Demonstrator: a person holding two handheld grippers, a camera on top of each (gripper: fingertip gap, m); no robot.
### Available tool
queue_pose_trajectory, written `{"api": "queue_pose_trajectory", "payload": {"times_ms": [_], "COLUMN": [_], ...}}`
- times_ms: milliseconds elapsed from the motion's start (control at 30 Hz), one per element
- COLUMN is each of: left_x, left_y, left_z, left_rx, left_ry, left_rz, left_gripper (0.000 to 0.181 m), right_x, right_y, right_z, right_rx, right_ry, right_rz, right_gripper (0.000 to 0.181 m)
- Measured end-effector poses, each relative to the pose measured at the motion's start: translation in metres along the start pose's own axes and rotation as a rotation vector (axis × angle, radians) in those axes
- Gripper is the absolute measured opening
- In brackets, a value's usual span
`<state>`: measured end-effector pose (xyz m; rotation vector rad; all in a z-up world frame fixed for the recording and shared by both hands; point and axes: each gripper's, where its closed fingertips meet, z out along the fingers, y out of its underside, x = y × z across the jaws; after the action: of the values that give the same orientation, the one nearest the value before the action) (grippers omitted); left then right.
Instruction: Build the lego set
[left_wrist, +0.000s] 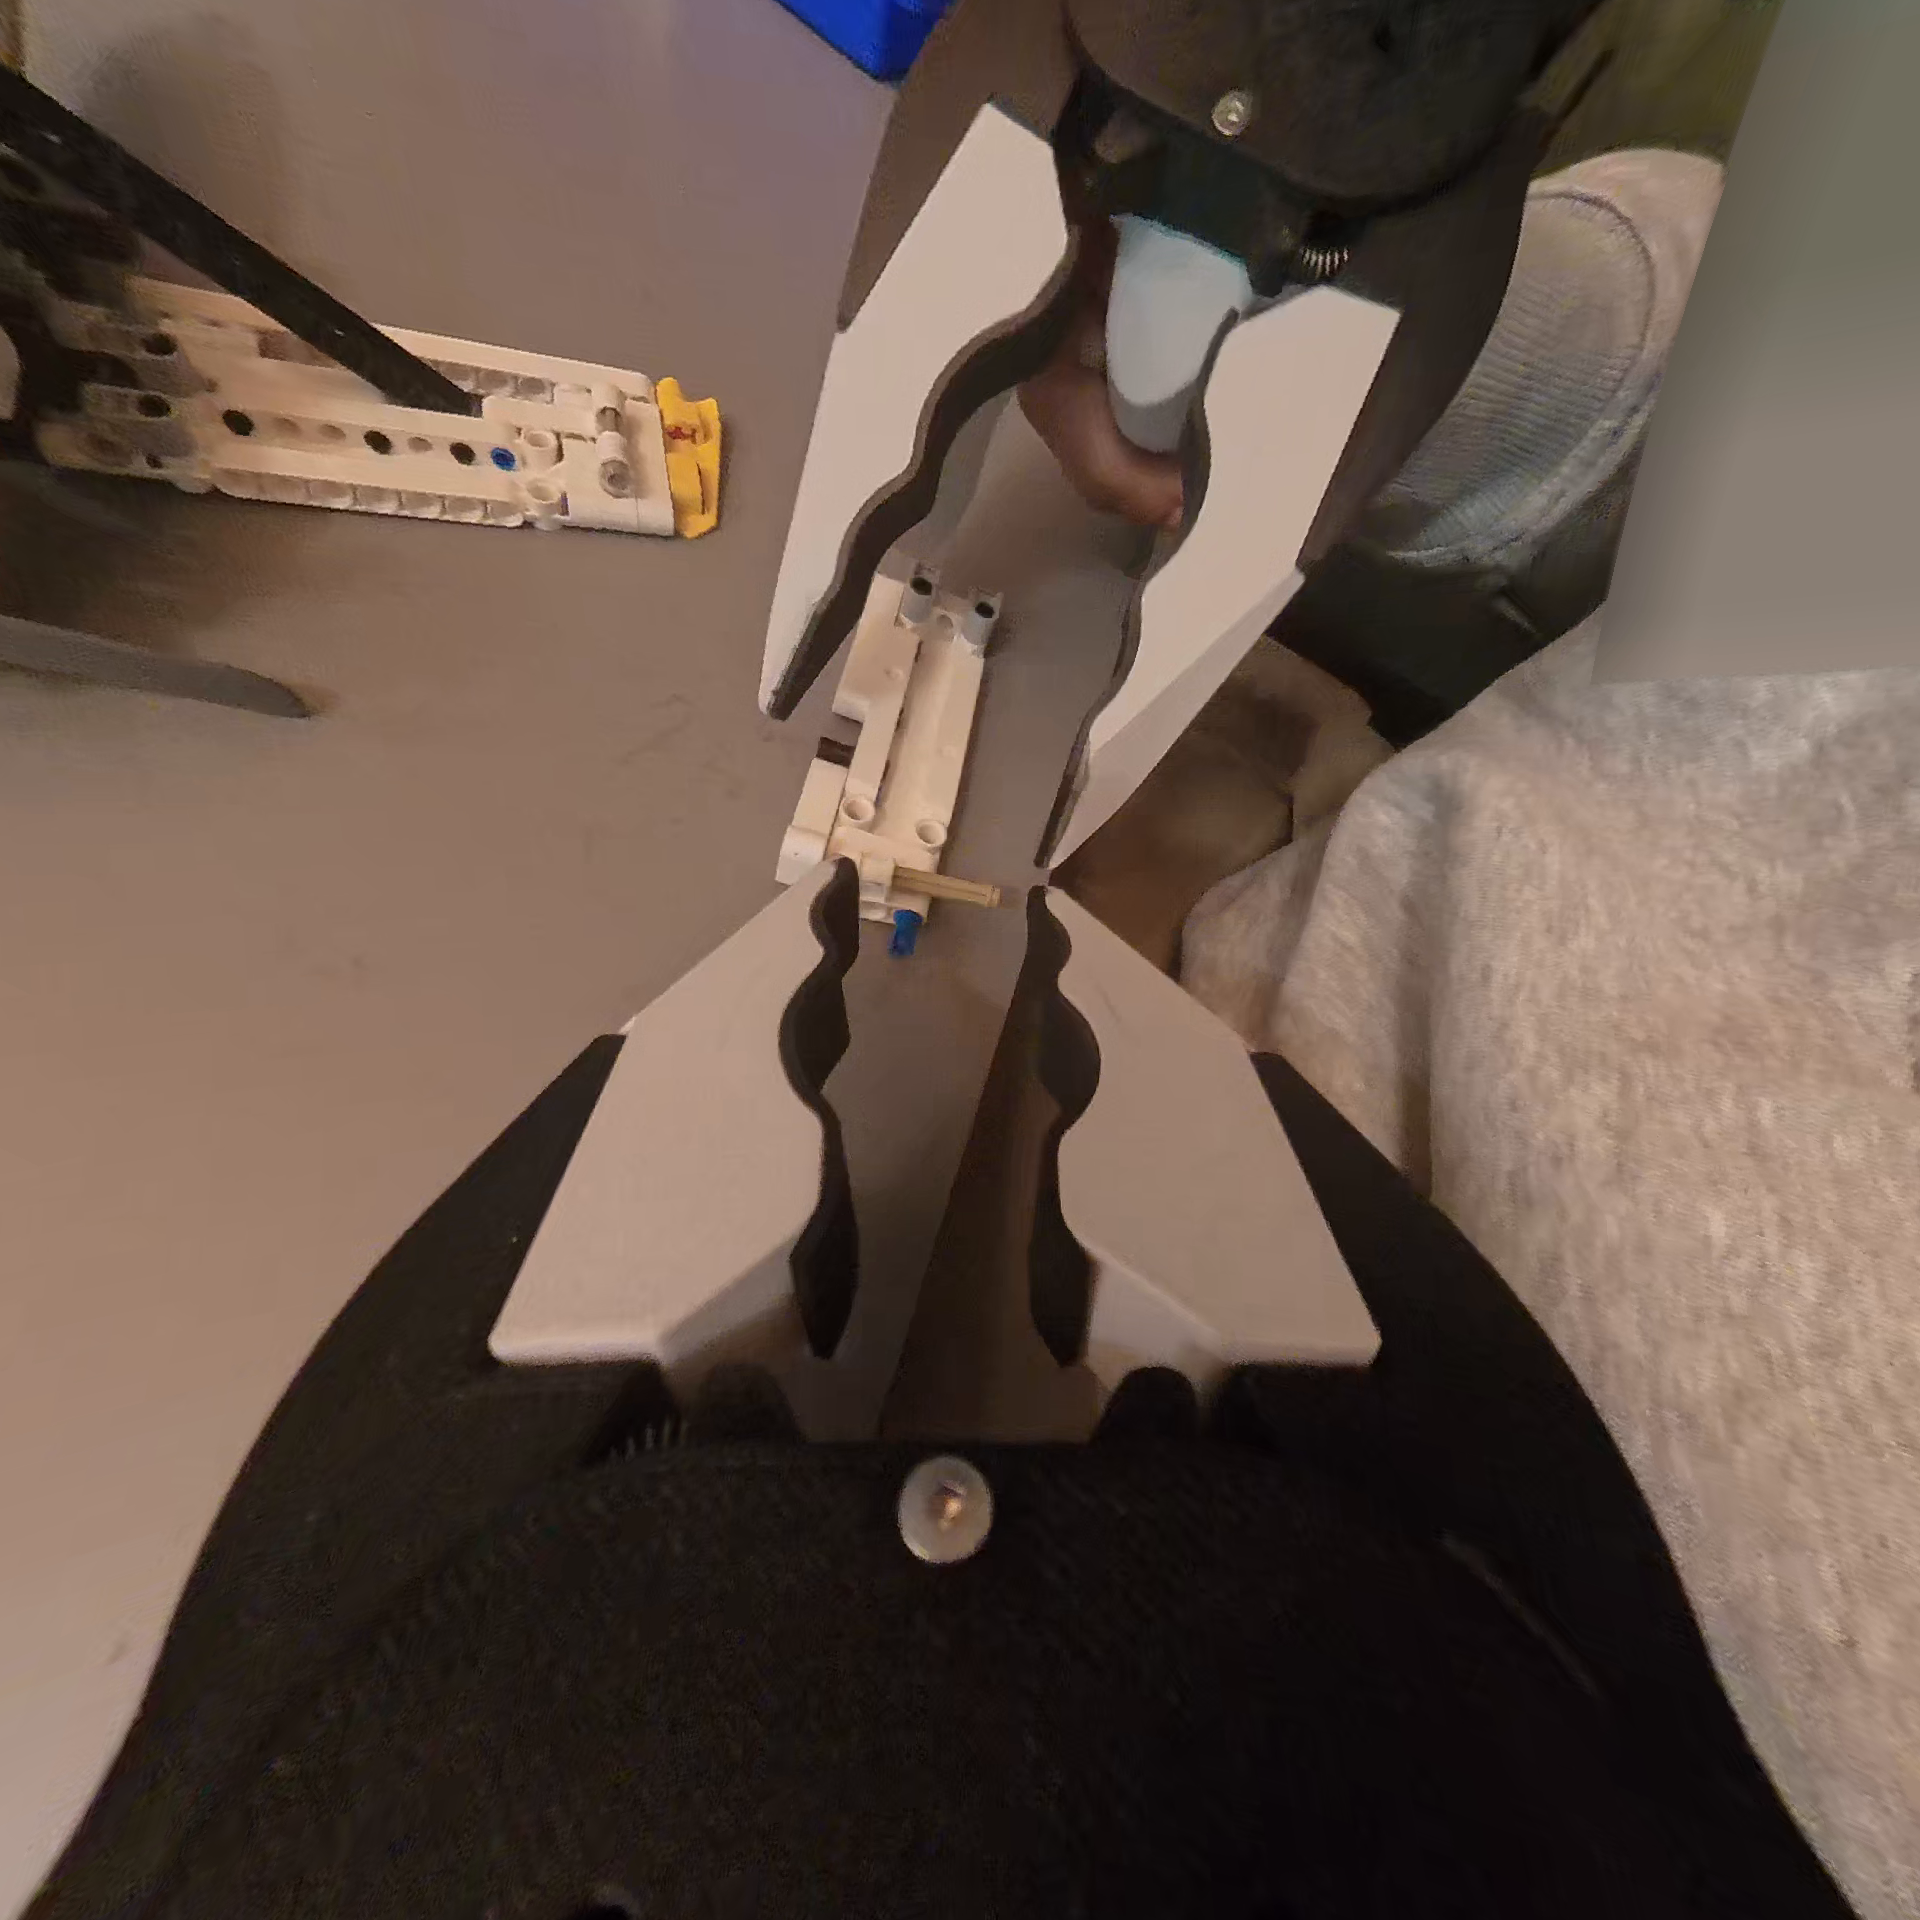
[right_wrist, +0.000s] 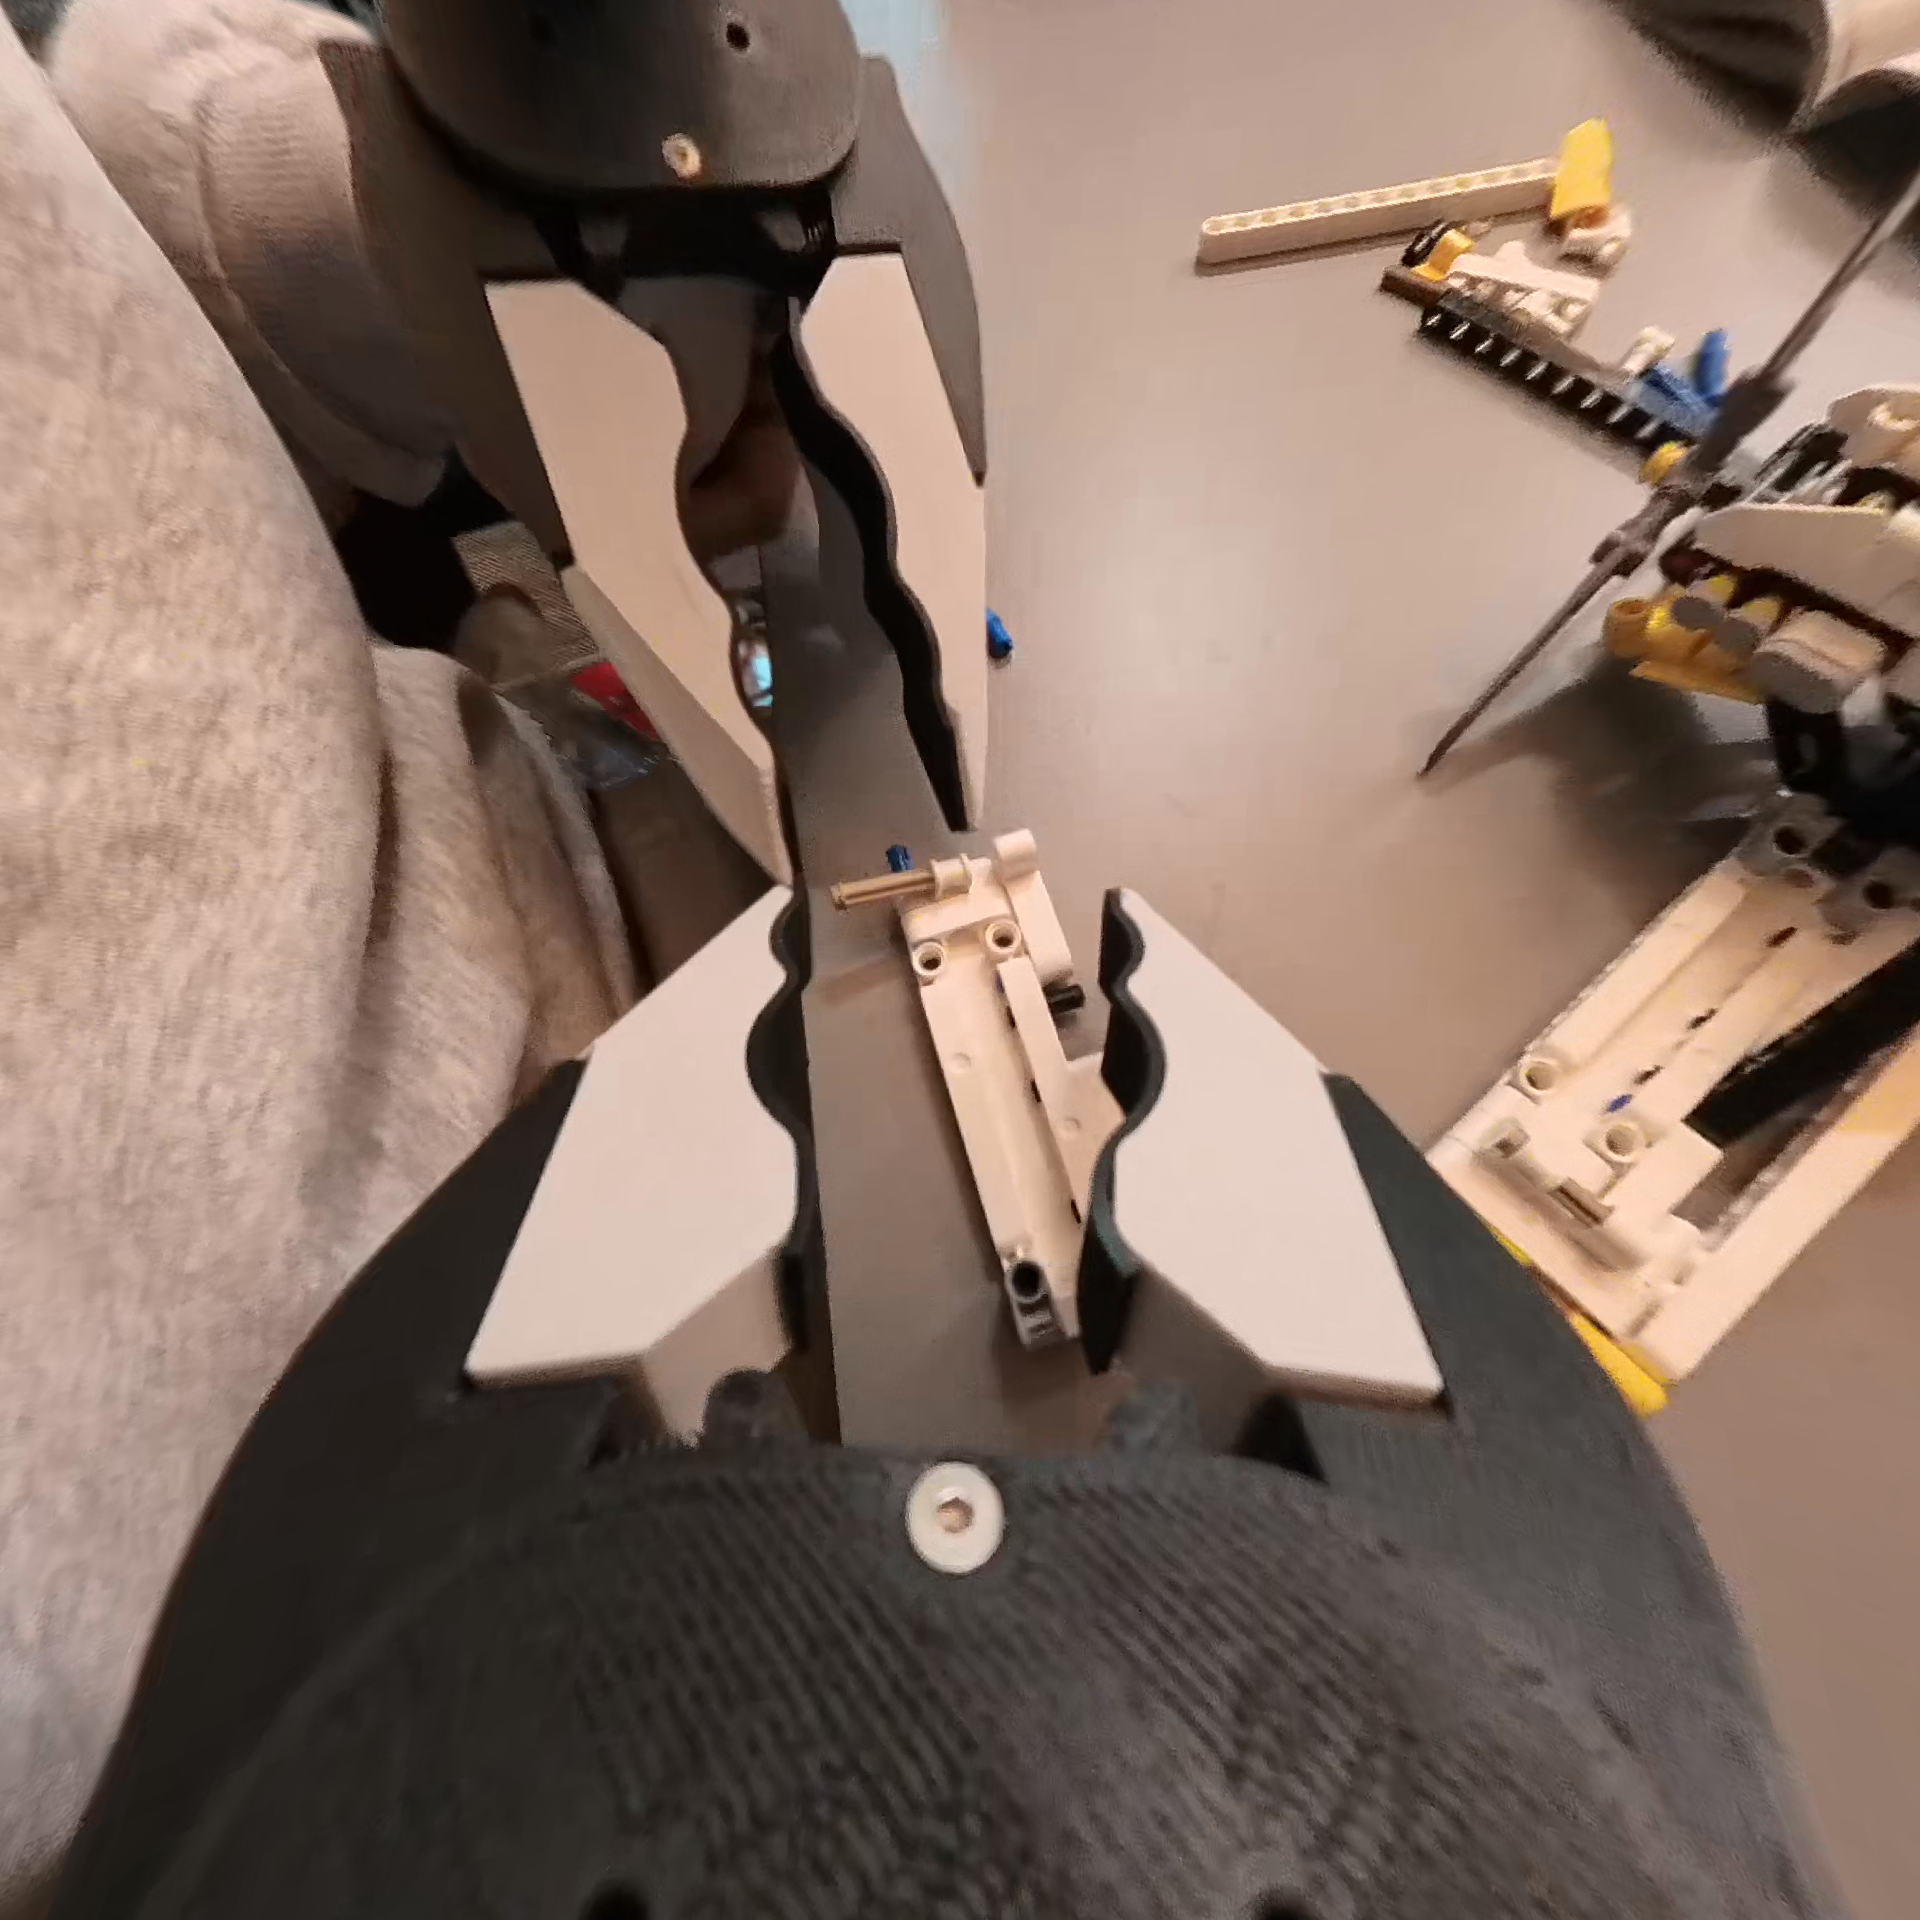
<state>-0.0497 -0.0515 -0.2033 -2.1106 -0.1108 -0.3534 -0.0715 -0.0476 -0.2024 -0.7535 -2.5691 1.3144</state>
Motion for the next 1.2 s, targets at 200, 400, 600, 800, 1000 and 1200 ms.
{"api": "queue_pose_trajectory", "payload": {"times_ms": [200, 400, 600, 800, 1000, 1200], "left_x": [-0.003, -0.007, -0.005, -0.005, -0.006, -0.006], "left_y": [0.001, 0.005, 0.006, 0.006, 0.007, 0.008], "left_z": [0.003, 0.007, 0.008, 0.009, 0.009, 0.010], "left_rx": [-0.005, -0.040, -0.050, -0.046, -0.043, -0.045], "left_ry": [0.012, -0.004, 0.007, -0.012, -0.032, -0.051], "left_rz": [-0.037, -0.056, -0.046, -0.014, 0.018, 0.048], "left_gripper": [0.028, 0.022, 0.020, 0.020, 0.020, 0.019], "right_x": [0.001, 0.001, 0.004, 0.003, 0.002, 0.005], "right_y": [0.003, 0.007, 0.010, 0.014, 0.015, 0.014], "right_z": [0.006, 0.011, 0.013, 0.014, 0.015, 0.015], "right_rx": [-0.044, -0.081, -0.108, -0.133, -0.129, -0.125], "right_ry": [-0.119, -0.125, -0.095, -0.049, -0.035, 0.001], "right_rz": [0.078, 0.063, 0.049, -0.025, -0.060, -0.069], "right_gripper": [0.058, 0.048, 0.036, 0.038, 0.040, 0.031]}}
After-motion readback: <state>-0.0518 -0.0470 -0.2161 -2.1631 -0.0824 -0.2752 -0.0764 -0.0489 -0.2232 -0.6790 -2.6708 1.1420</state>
